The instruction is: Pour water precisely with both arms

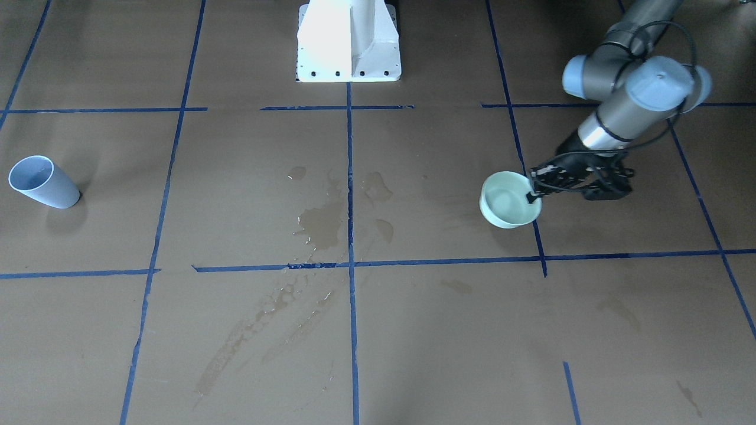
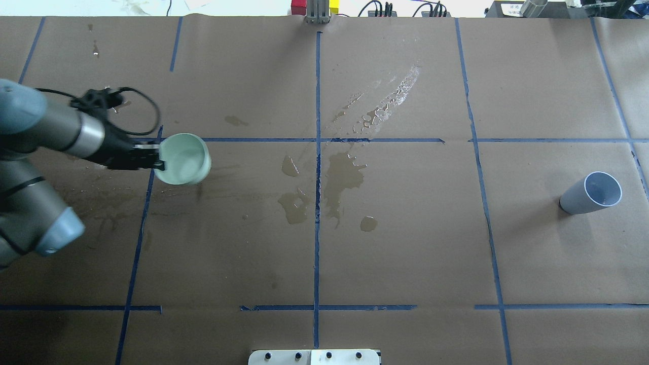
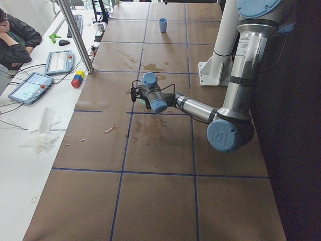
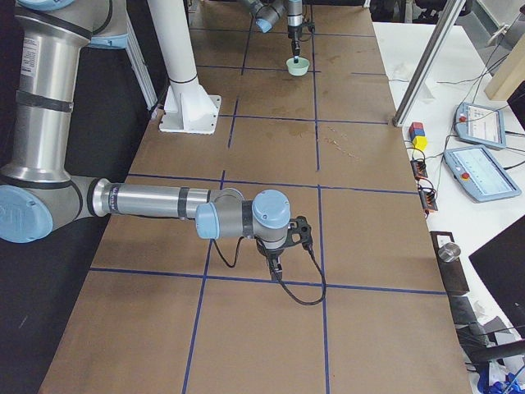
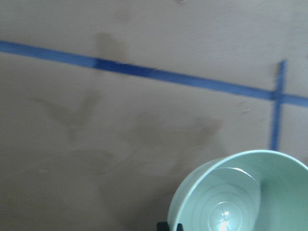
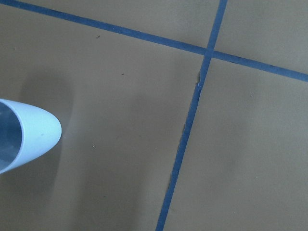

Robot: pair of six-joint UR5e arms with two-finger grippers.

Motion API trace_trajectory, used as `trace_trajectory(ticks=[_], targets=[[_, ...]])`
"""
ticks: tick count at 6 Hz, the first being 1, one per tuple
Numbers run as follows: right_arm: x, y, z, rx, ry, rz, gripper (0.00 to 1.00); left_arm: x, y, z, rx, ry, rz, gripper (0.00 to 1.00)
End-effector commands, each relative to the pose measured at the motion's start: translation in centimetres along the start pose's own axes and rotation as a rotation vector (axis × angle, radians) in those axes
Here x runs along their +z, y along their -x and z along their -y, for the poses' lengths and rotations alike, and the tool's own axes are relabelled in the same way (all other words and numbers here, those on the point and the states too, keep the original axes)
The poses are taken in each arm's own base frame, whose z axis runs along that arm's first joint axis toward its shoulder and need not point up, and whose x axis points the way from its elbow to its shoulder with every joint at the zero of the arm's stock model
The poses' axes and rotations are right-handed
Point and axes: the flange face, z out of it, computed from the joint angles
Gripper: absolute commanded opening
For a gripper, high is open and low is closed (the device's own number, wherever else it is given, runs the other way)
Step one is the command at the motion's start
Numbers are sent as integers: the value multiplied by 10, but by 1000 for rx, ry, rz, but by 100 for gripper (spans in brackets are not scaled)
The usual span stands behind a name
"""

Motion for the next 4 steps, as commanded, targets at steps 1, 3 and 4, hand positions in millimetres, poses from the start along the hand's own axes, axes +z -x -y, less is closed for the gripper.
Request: trace_trajectory(ticks=[1,3,4], targets=[[0,0,0,1,2,-1,100,49,-144,-58,-50,-40,54,4],[0,0,0,3,1,1,100,87,-232,-126,-53,-46,68,4],[0,0,0,3,1,1,100,100,-236,-126,-51,-52,88,6]])
